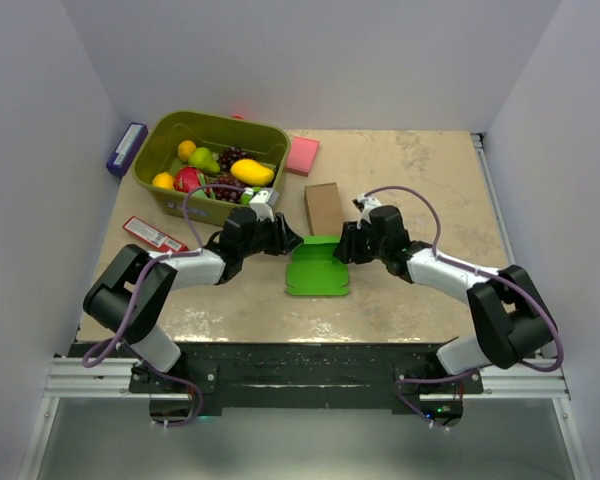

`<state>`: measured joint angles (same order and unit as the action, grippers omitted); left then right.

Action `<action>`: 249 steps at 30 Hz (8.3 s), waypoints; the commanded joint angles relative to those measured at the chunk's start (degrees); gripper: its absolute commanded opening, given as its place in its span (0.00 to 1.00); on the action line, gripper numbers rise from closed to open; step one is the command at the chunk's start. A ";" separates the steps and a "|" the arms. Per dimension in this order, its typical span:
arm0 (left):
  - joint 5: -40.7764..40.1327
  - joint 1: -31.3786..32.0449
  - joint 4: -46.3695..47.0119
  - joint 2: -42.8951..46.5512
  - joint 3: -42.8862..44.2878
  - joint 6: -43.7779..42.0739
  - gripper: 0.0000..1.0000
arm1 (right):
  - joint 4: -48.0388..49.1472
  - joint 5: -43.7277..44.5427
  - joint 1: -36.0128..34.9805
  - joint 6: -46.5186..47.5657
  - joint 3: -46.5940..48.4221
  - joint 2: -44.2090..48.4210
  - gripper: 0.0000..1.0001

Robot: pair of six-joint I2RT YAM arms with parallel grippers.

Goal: Fold the paper box

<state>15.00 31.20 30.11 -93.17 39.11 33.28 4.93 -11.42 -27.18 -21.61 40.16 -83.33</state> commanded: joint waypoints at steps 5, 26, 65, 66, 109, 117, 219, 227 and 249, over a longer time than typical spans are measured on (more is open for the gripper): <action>2.31 0.09 -2.86 -1.49 0.79 -3.66 0.42 | 11.41 -0.45 -1.21 2.53 -2.28 -1.57 0.48; 5.82 0.09 -2.86 -1.76 1.05 -5.94 0.39 | 23.55 14.23 -7.89 3.15 -5.45 -5.00 0.25; 1.87 -0.26 -10.60 -2.28 4.92 -8.32 0.36 | -7.66 21.01 0.20 -4.24 -2.64 13.20 0.54; 1.96 -0.26 -10.60 -2.28 4.92 -8.23 0.36 | -7.31 20.48 0.20 -3.80 -1.85 11.63 0.53; 4.24 -1.58 -12.44 -2.37 5.36 -10.86 0.35 | 17.48 0.79 0.11 13.61 -3.68 -2.63 0.45; 4.33 -1.58 -12.62 -2.11 5.45 -10.78 0.34 | 14.94 -1.06 0.11 14.05 -3.86 -2.19 0.45; 6.70 -2.72 -18.86 -3.60 8.35 -14.12 0.32 | 17.48 -3.43 2.31 16.60 3.96 -8.95 0.43; 6.88 -2.72 -18.77 -3.16 8.35 -14.03 0.32 | 17.31 1.13 0.64 17.21 3.78 -9.13 0.24; 8.20 -2.72 -16.66 -2.02 7.38 -12.10 0.30 | 10.28 35.84 -11.67 9.48 7.56 -13.87 0.00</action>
<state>22.79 28.62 17.52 -95.04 47.48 22.87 18.00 17.45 -36.71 -10.11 44.60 -95.15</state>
